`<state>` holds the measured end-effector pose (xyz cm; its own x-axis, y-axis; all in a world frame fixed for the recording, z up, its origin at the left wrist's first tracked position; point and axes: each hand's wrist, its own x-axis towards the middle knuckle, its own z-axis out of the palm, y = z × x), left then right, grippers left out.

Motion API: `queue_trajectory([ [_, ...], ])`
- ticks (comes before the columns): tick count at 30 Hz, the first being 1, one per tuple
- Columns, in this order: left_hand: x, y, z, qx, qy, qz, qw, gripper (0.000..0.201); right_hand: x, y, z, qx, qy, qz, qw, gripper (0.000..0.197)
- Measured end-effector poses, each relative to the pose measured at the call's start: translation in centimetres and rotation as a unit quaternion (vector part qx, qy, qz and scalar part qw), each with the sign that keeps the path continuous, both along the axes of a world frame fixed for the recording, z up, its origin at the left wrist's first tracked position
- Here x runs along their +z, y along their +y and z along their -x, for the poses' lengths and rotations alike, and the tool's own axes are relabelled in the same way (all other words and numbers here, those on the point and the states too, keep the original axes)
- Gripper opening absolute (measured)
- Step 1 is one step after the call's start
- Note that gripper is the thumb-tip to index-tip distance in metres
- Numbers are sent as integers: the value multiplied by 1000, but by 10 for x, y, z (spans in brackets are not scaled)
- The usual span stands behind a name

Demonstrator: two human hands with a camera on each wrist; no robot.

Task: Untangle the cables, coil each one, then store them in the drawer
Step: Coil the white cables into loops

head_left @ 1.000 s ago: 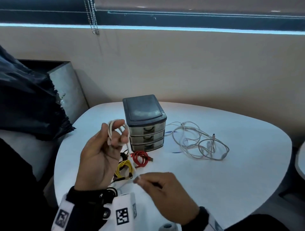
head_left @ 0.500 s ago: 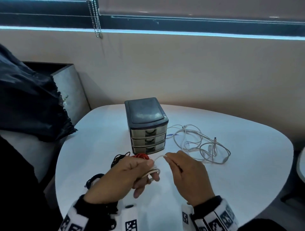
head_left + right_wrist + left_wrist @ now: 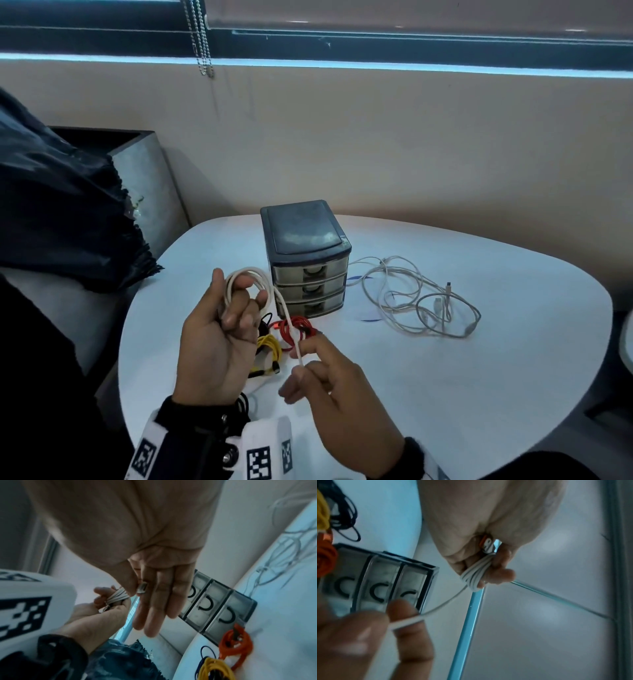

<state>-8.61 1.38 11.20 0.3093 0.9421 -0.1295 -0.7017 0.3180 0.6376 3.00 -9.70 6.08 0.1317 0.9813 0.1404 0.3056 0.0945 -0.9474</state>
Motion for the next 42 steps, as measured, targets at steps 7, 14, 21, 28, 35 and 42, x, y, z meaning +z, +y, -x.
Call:
queue_trajectory([
  [7,-4,-10,-11,-66,86,-34,994,46,18,21,-11,-77,163,-94,979,36],
  [14,4,-19,-15,-119,123,-74,982,42,25,29,-1,-114,-37,-158,980,29],
  [21,-4,-19,-22,-56,110,-51,991,42,25,32,-1,-150,24,-143,978,18],
  [28,-16,-13,-13,-21,432,-367,823,37,25,35,-11,-162,-64,-118,978,14],
  [35,-11,0,-1,59,353,-278,892,43,32,25,-24,-115,-76,-138,981,16],
  [42,3,-9,-16,14,269,-230,935,52,18,30,-41,-87,-238,-65,965,12],
])
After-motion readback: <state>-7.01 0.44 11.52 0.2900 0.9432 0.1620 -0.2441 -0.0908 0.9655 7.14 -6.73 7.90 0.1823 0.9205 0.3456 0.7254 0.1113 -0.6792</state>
